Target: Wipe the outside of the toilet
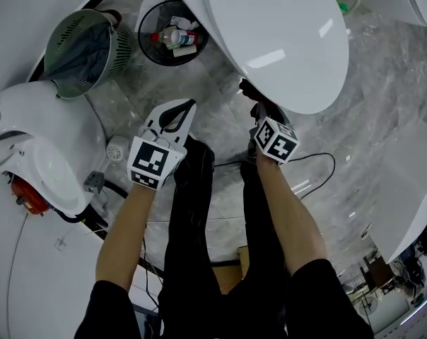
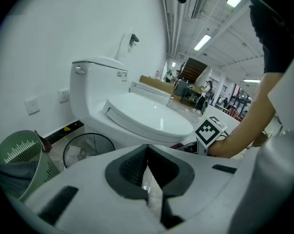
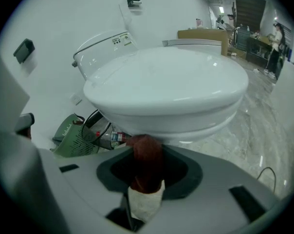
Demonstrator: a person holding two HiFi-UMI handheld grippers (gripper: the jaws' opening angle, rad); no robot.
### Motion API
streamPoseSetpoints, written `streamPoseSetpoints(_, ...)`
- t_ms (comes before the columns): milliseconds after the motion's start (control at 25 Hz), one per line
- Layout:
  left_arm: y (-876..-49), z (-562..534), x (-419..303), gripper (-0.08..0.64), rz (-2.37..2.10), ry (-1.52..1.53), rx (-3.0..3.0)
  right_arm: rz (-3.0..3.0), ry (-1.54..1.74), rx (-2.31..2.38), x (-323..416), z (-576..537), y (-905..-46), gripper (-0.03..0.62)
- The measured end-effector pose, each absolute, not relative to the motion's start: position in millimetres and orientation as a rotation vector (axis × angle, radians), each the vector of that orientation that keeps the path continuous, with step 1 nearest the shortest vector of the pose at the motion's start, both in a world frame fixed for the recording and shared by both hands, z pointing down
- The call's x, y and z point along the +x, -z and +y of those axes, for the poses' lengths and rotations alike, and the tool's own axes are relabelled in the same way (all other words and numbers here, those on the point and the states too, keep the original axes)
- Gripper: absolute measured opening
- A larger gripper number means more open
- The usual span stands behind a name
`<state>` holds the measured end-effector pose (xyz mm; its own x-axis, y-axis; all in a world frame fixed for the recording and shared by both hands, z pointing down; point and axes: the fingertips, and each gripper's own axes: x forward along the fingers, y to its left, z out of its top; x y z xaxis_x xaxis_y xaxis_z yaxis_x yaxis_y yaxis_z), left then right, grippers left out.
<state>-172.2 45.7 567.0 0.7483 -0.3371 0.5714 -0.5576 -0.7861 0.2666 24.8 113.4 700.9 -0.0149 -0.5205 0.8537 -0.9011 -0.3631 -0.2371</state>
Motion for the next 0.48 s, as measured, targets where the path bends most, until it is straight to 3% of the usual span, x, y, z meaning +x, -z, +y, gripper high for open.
streamPoseSetpoints(480, -539, 61, -121, 0.000, -0.770, -0.719, 2.530, -1.600, -1.162, 1.625, 102, 152, -692, 0.120)
